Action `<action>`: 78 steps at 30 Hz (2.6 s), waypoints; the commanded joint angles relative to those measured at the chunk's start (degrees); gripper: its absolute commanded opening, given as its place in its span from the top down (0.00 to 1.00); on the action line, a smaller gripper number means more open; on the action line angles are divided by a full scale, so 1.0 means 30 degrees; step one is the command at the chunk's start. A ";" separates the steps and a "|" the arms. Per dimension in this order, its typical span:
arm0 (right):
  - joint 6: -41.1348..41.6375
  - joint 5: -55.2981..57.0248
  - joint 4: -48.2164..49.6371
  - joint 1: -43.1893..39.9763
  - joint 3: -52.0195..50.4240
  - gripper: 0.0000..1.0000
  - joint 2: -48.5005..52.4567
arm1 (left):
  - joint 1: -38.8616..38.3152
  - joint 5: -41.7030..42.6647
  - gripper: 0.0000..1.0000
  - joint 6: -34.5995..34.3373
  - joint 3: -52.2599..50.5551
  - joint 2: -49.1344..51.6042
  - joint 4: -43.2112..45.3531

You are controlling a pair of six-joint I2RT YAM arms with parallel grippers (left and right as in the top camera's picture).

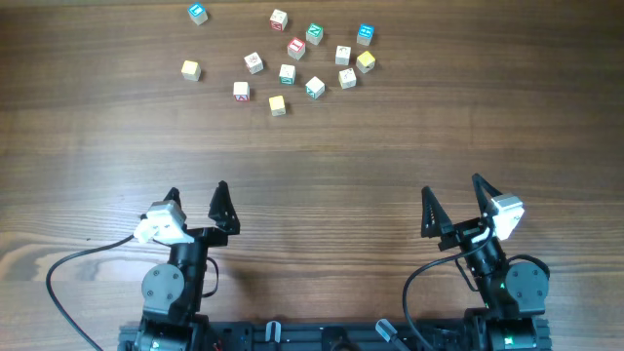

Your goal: Form a circle

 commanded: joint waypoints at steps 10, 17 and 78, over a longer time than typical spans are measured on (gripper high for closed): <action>-0.0117 0.0168 0.0036 0.0102 -0.0022 0.00 -0.0240 | -0.0102 0.1027 0.00 0.0248 -0.0051 0.0095 -0.0015; -0.0109 0.0168 0.0036 0.0102 -0.0022 0.00 -0.0240 | -0.0102 0.1027 0.00 0.0248 -0.0051 0.0124 -0.0138; -0.0102 0.0168 0.0036 0.0102 -0.0022 0.00 -0.0240 | -0.0087 0.6849 0.96 -0.0102 3.1955 2.6855 -1.8119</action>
